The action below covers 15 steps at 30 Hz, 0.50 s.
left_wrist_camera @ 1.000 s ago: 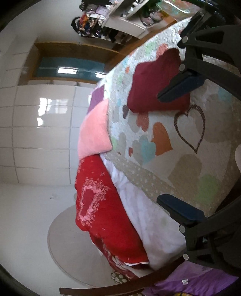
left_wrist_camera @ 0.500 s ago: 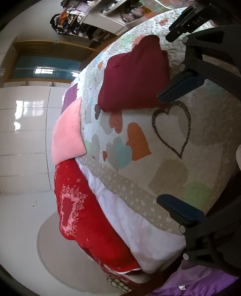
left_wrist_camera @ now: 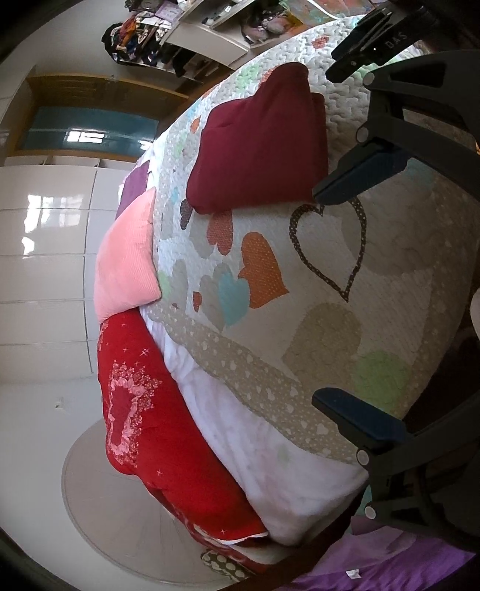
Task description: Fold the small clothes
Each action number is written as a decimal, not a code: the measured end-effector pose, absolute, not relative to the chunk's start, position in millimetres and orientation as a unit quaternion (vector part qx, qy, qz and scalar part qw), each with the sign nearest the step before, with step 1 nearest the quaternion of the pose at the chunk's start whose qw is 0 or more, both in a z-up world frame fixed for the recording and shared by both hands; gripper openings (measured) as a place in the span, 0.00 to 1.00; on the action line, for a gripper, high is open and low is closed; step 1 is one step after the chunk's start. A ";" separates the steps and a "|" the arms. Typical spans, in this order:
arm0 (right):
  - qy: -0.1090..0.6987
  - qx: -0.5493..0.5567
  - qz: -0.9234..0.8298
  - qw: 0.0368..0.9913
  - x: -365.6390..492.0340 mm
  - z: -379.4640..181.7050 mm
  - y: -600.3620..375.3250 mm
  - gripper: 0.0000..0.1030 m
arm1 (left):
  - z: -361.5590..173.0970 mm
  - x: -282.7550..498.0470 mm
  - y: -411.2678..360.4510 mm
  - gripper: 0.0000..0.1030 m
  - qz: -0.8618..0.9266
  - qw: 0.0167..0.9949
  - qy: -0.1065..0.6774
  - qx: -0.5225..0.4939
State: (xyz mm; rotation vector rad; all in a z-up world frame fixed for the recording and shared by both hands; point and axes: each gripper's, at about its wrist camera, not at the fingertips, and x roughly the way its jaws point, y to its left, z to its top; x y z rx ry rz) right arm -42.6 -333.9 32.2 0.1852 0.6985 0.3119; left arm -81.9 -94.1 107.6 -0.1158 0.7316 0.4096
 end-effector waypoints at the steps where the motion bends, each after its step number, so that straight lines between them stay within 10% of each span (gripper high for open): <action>1: 0.340 0.091 0.152 0.924 -42.7 31.8 -333.5 0.61 | 106.5 -81.7 -94.0 0.96 0.198 0.911 0.357 -0.055; 15: 0.352 0.118 0.152 0.916 -33.8 15.3 -337.2 0.62 | 86.1 -69.8 -92.5 0.96 0.195 0.894 0.400 -0.055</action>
